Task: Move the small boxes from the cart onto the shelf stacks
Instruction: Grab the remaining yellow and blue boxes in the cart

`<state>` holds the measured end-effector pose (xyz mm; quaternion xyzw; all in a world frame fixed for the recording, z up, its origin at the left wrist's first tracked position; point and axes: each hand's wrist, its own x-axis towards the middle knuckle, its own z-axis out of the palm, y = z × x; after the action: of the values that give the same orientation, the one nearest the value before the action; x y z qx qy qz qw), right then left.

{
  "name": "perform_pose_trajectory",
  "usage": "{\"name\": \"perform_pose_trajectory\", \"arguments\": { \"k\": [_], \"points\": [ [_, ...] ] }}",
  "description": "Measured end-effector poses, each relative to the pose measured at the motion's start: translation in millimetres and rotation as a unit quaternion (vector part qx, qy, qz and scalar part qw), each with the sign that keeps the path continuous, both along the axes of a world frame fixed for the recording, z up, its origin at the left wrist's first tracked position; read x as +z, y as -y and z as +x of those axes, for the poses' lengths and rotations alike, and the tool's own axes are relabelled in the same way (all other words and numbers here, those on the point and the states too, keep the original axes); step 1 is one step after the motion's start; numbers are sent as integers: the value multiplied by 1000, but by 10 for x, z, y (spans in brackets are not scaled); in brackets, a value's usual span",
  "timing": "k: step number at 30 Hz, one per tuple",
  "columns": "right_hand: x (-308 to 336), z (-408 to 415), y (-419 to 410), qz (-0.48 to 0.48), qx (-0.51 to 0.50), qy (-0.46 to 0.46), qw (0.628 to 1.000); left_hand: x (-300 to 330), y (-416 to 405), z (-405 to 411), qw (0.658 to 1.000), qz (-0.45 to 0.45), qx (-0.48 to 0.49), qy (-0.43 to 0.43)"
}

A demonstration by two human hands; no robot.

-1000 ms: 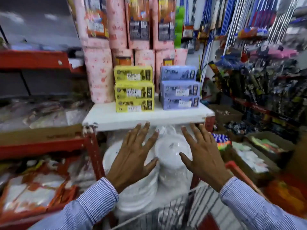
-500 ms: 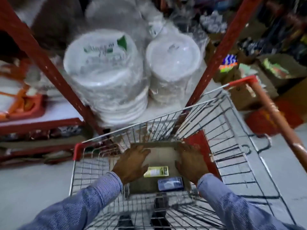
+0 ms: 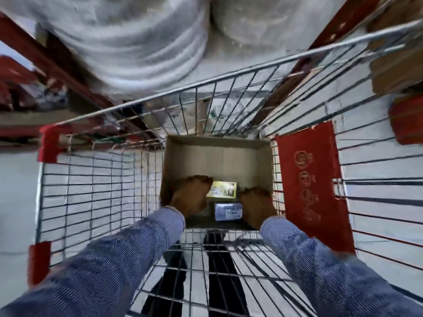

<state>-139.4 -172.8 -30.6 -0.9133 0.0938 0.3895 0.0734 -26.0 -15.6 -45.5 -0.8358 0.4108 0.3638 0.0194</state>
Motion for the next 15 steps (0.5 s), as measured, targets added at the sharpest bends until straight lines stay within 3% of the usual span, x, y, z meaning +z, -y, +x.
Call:
{"name": "perform_pose_trajectory", "arguments": {
  "k": [7,15],
  "points": [
    [-169,55,6,55,-5,-1,998,-129,12,73,997,-54,36,-29],
    [23,120,43,54,22,-5,998,188,-133,299,994,-82,72,19]
  ]
}}
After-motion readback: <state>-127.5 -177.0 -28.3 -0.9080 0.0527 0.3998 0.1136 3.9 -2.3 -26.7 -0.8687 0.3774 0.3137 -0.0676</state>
